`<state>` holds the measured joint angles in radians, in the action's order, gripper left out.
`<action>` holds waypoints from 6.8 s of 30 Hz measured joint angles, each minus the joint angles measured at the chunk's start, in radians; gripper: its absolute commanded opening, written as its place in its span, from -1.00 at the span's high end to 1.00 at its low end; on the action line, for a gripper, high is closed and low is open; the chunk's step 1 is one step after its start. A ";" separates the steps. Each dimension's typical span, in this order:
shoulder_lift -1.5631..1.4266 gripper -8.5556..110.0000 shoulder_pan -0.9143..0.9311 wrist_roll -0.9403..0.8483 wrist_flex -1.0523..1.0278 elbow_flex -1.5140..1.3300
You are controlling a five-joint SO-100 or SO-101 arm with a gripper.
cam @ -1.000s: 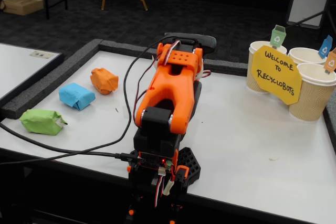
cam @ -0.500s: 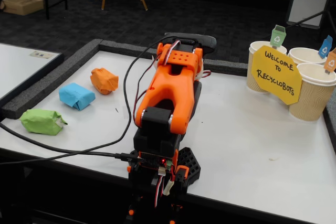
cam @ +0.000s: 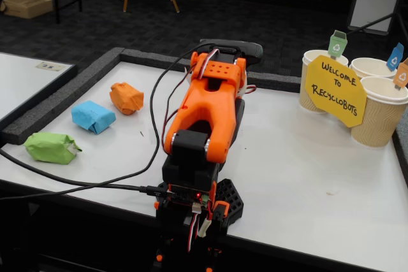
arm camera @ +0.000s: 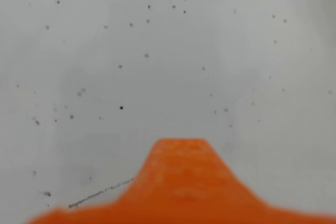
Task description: Sort rubbish by color.
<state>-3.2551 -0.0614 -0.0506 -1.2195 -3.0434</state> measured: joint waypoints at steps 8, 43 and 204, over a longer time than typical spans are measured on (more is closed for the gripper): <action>0.000 0.85 0.000 0.000 0.000 0.043; 0.824 0.85 -0.255 0.000 -0.488 1.141; 1.939 0.50 -0.813 1.175 0.012 1.437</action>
<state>-1.3162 -0.8744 1.1244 -1.2072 -1.6061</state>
